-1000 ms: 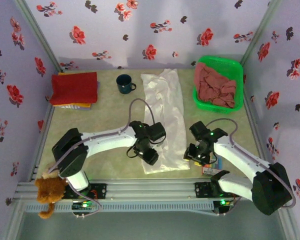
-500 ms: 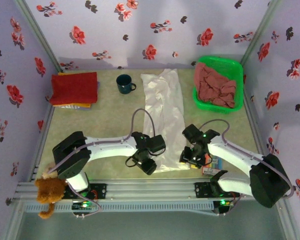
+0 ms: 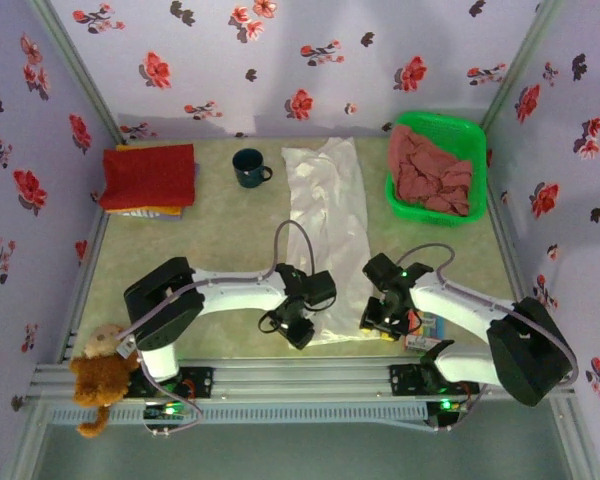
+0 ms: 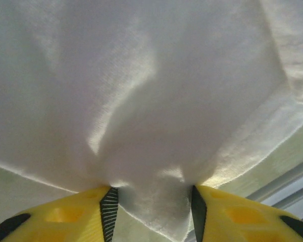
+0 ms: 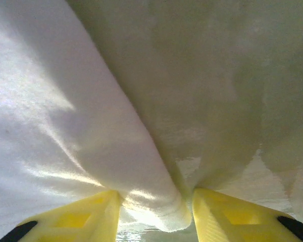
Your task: Fold and stack the t-shirts
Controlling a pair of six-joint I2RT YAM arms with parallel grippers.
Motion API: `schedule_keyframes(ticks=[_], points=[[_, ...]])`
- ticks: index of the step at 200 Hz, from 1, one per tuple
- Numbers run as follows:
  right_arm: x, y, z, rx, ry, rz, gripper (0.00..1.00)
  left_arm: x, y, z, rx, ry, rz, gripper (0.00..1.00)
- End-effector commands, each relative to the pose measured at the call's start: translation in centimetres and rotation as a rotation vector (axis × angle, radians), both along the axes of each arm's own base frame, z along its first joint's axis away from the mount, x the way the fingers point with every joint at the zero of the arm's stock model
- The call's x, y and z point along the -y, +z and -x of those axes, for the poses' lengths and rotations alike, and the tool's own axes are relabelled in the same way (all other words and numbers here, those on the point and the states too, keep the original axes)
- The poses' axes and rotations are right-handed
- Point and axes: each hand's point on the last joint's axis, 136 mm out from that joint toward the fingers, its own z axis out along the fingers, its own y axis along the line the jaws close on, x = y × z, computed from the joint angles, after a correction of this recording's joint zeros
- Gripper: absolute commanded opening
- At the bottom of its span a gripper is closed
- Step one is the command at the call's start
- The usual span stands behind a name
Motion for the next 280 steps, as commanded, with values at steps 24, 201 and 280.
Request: schedule_keyframes(ticks=[24,201,280], points=[[-0.1,-0.7,-0.3,0.002,-0.004,0.018,0.33,0.1,-0.3,0.2,-0.054,-0.003,-0.011,0.21],[0.0,8.7,-13.9,0.236,-0.042,0.044,0.00,0.7,7.9,-11.8,-0.140,0.149,0.035,0.00],[-0.6,7.6,-22.5,0.262,-0.067,-0.007,0.00,0.8,7.7,-21.0,-0.111,0.189,0.076,0.00]])
